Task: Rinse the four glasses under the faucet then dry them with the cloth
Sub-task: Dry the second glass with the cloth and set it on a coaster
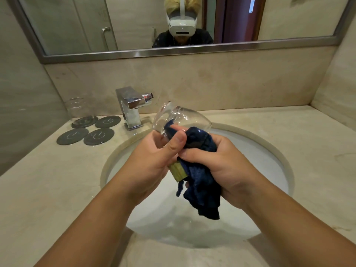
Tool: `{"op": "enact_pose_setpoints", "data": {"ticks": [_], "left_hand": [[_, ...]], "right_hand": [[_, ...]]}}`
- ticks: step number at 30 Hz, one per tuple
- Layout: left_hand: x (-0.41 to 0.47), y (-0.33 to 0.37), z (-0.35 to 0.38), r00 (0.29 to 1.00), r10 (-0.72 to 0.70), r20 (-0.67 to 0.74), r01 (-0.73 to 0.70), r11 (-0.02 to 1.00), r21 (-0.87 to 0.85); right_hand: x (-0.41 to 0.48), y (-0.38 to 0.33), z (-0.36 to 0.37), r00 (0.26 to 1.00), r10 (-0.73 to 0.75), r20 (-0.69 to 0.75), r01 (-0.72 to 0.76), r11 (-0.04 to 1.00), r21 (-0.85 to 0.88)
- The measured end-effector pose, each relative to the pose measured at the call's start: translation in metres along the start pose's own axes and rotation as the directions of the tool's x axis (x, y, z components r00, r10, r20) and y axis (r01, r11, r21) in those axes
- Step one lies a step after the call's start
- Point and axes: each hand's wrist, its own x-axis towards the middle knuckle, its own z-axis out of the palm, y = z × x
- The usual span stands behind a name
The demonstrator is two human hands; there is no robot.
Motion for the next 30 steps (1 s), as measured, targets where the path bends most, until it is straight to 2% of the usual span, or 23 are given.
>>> {"op": "enact_pose_setpoints", "data": {"ticks": [2,6,10,12,14,17,20,24,26,30], "left_hand": [[-0.001,0.002,0.003,1.0,0.0,0.016,0.0,1.0,-0.029],[-0.001,0.002,0.007,1.0,0.007,0.005,-0.007,1.0,-0.012],[0.001,0.002,0.012,0.999,0.014,-0.032,-0.011,0.997,0.073],[0.002,0.0,0.011,0.999,0.02,-0.037,-0.016,0.996,0.092],[0.002,-0.001,0.008,0.999,0.017,-0.033,-0.014,0.996,0.084],[0.002,-0.002,0.004,0.998,0.051,0.022,-0.053,0.992,0.114],[-0.001,0.001,0.004,0.993,0.099,0.057,-0.105,0.988,0.113],[0.0,0.001,0.005,0.991,0.129,0.039,-0.132,0.985,0.109],[0.001,0.0,0.006,0.994,0.097,0.04,-0.101,0.991,0.085],[0.002,0.001,0.007,0.998,0.031,0.046,-0.035,0.996,0.08]], "right_hand": [[-0.001,-0.003,-0.001,0.999,0.024,0.032,-0.026,0.998,0.055],[0.001,0.002,-0.001,0.999,-0.006,-0.033,0.007,1.0,0.014],[0.001,0.005,0.0,0.99,-0.12,-0.074,0.099,0.966,-0.237],[0.001,0.006,0.0,0.989,-0.127,-0.071,0.103,0.954,-0.28],[0.0,0.005,0.0,0.995,-0.089,-0.052,0.075,0.971,-0.226],[0.0,-0.001,-0.001,1.0,0.029,-0.005,-0.03,0.999,-0.031],[0.0,-0.004,-0.004,0.993,0.101,0.06,-0.108,0.985,0.135],[0.0,-0.005,-0.003,0.997,0.057,0.05,-0.064,0.987,0.15],[-0.001,-0.006,0.0,1.0,-0.007,0.01,0.006,0.995,0.102],[-0.004,-0.001,0.004,0.989,-0.14,-0.044,0.128,0.971,-0.203]]}}
